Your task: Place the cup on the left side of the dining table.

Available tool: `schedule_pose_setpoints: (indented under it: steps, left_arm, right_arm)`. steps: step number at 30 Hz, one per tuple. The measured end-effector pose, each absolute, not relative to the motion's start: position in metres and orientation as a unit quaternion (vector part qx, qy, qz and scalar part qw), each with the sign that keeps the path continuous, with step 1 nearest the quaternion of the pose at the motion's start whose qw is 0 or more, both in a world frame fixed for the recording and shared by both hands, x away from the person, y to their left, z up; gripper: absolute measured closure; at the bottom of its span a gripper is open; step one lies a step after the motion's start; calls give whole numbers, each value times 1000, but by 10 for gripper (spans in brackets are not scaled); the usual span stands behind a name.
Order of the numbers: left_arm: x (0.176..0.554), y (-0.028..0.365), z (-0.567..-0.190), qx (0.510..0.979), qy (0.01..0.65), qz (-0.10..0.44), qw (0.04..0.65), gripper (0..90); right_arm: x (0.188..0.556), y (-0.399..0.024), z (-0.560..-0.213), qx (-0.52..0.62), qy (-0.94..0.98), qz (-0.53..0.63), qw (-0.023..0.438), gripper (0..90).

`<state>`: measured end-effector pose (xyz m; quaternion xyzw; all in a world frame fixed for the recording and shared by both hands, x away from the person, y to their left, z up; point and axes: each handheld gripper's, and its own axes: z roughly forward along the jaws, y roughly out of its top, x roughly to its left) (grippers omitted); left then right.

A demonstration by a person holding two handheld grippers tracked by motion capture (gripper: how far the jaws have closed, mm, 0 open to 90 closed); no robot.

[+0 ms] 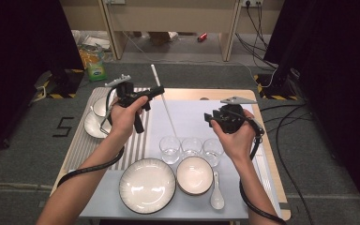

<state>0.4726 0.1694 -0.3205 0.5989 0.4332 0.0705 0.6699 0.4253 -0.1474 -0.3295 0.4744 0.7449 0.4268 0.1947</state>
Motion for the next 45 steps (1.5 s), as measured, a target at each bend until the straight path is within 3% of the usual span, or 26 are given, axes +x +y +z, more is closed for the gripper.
schedule_pose_setpoints:
  steps: [45]
  left_arm:
    - [464, 208, -317, 578, 448, 103, 674, 840]
  right_arm:
    - [419, -170, -348, 497, 730, 426, 197, 563]
